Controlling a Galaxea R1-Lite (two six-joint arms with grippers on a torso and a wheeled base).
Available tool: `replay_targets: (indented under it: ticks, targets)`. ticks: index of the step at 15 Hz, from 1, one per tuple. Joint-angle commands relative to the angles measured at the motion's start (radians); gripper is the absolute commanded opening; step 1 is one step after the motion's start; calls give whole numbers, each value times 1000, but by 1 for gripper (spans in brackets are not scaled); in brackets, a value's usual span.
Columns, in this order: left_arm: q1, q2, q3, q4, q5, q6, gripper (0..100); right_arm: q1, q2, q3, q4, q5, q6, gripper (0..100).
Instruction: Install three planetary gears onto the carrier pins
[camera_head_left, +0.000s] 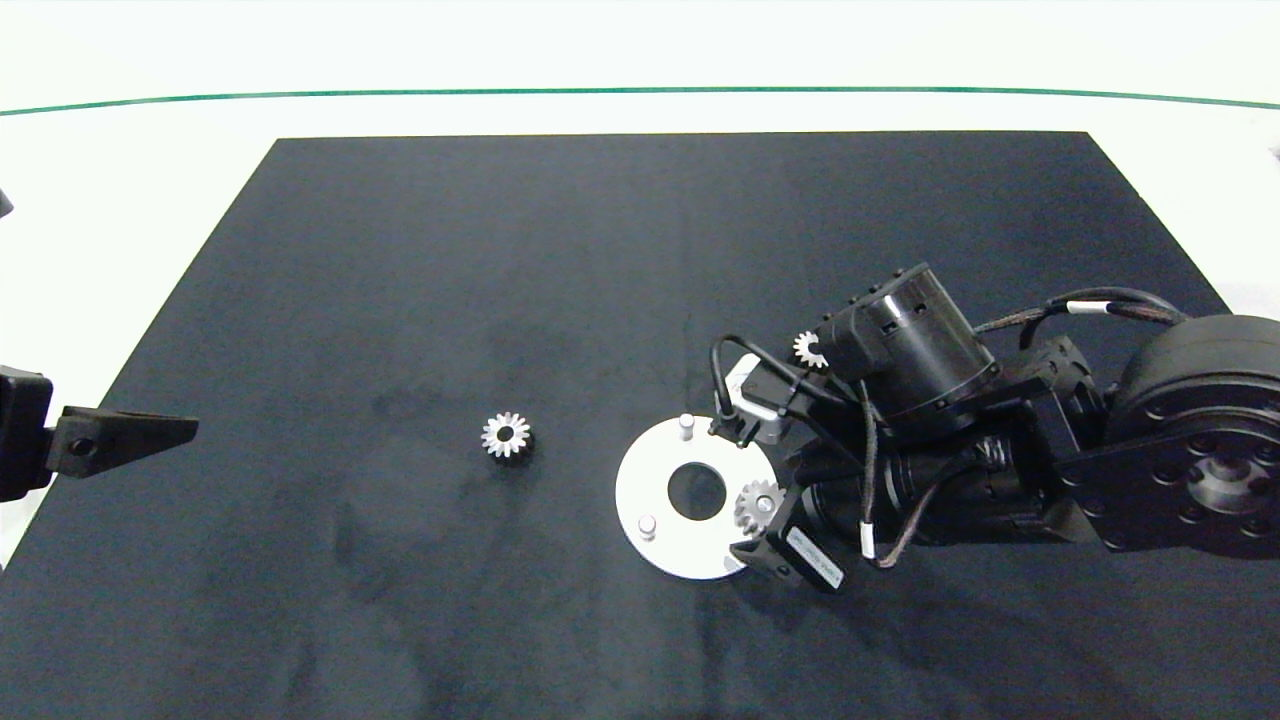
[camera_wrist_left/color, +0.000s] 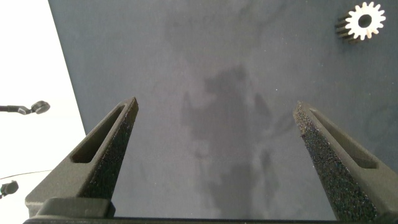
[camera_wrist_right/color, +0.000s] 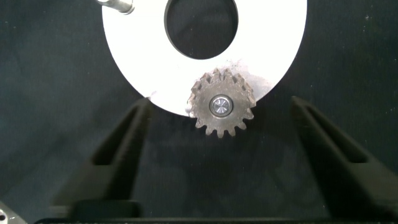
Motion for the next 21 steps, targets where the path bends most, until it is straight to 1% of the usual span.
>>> replay_targets:
  ticks: [1, 2, 3, 7, 10, 12, 13, 14, 15, 19, 20, 21]
  targets:
    - [-1, -1, 2, 3, 1, 1, 100, -21, -67, 3, 2, -1, -2, 100]
    - [-2, -1, 2, 3, 1, 1, 100, -29, -76, 2, 2, -1, -2, 100]
    - [-4, 1, 3, 3, 1, 1, 100, -52, -108, 2, 2, -1, -2, 100]
    - [-5, 2, 5, 5, 1, 1, 100, -118, -156, -2, 2, 3, 1, 100]
    - [-7, 1, 5, 3, 1, 1, 100, -188, -163, -29, -12, 14, 2, 100]
    - [-4, 1, 5, 3, 1, 1, 100, -210, -160, -67, -13, 18, 5, 100]
    - [-2, 1, 2, 3, 1, 1, 100, -217, -153, -110, -13, 17, 22, 100]
    - [-2, -1, 2, 3, 1, 1, 100, -234, -136, -175, -12, 17, 47, 100]
    - [-4, -1, 2, 5, 1, 1, 100, -257, -99, -232, -7, 17, 58, 100]
    - [-2, -1, 2, 5, 1, 1, 100, -323, 35, -382, 16, 15, 61, 100]
    - [-2, -1, 2, 5, 1, 1, 100, -329, 62, -433, 44, 14, 70, 100]
    - [-2, -1, 2, 5, 1, 1, 100, -329, 81, -492, 117, 14, 77, 100]
